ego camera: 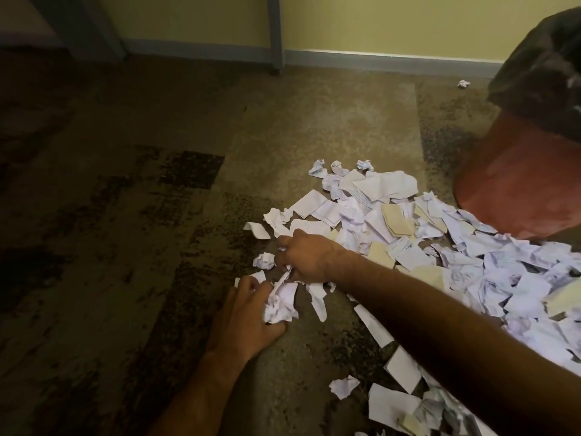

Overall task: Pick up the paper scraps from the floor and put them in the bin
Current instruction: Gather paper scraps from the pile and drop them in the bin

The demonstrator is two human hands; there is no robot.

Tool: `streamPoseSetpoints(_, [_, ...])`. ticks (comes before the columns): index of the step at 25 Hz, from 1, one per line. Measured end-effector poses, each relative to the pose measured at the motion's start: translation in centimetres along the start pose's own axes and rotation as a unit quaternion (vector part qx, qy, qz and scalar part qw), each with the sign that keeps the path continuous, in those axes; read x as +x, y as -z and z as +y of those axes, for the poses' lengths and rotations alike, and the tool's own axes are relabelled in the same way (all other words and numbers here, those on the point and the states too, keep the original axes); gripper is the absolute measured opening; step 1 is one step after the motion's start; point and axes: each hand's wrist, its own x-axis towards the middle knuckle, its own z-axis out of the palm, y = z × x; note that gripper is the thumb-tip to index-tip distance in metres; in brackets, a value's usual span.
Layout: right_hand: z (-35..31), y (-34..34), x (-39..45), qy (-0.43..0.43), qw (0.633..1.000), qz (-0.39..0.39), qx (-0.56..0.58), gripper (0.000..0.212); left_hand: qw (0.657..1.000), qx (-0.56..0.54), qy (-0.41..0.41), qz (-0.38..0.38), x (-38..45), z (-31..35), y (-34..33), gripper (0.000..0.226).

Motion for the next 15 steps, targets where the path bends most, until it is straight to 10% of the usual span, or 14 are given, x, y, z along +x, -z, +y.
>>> streamPoseSetpoints(15, [3.0,4.9,-7.4,-0.05,0.967,0.177,0.175,0.013,0.97,-0.209,-0.008,0.128,1.0,2.8,5.2,0.018])
